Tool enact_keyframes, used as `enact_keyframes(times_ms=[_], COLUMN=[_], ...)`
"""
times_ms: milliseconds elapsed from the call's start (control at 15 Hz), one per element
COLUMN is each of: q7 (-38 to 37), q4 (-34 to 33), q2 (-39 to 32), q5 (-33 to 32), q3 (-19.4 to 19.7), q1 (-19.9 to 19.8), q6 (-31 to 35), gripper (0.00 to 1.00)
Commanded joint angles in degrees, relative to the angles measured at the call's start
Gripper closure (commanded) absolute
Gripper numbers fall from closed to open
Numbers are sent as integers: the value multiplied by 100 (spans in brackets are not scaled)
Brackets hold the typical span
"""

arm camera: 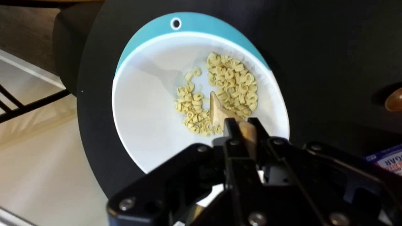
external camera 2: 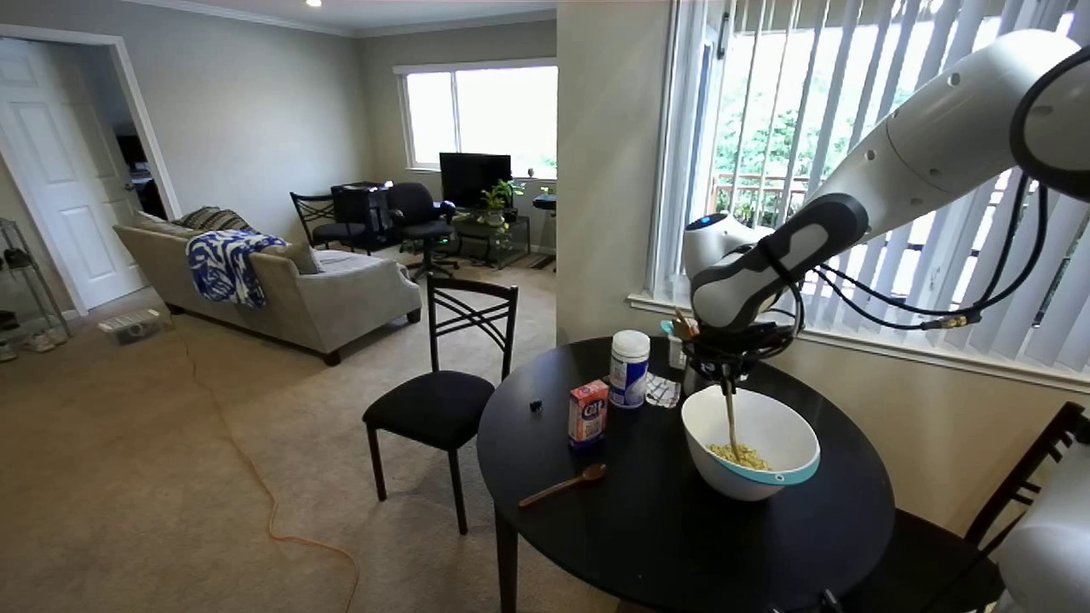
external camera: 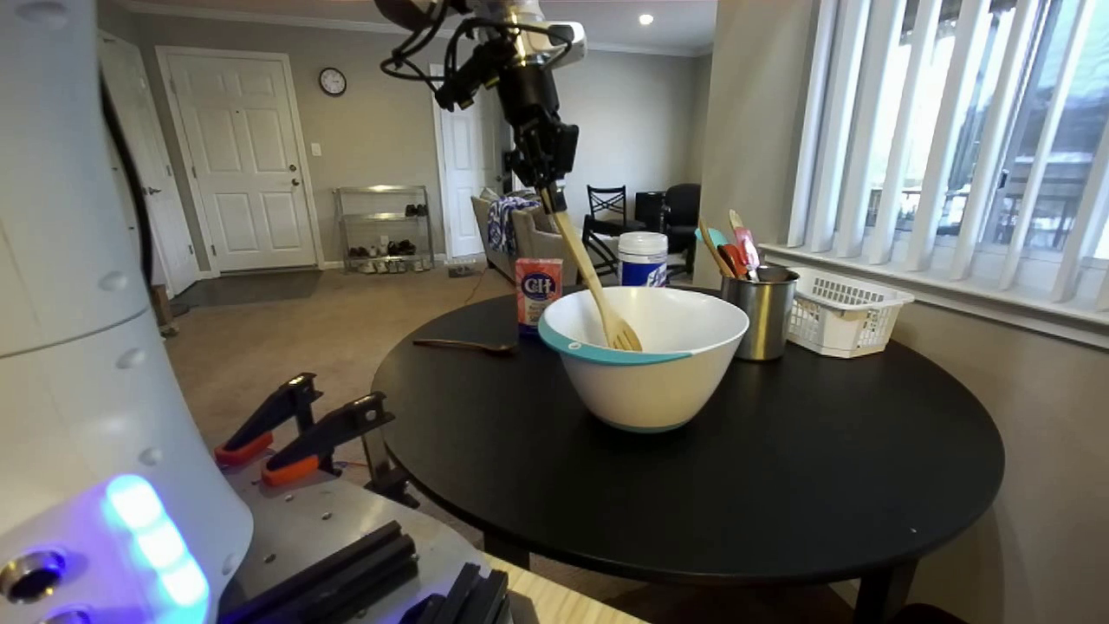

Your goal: Use the wooden fork to stir in the bowl

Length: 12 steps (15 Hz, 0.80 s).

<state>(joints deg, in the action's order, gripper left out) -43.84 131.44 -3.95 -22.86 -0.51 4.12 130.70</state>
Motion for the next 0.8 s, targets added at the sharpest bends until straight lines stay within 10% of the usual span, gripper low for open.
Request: enact_keyframes(times_ms=[0, 733], q7=[-309, -139], q4=[75, -3], q2=[487, 430], q5=[-726, -1124], q3=[-67, -227], q1=[56, -26], q6=[-92, -7], gripper=[97, 88])
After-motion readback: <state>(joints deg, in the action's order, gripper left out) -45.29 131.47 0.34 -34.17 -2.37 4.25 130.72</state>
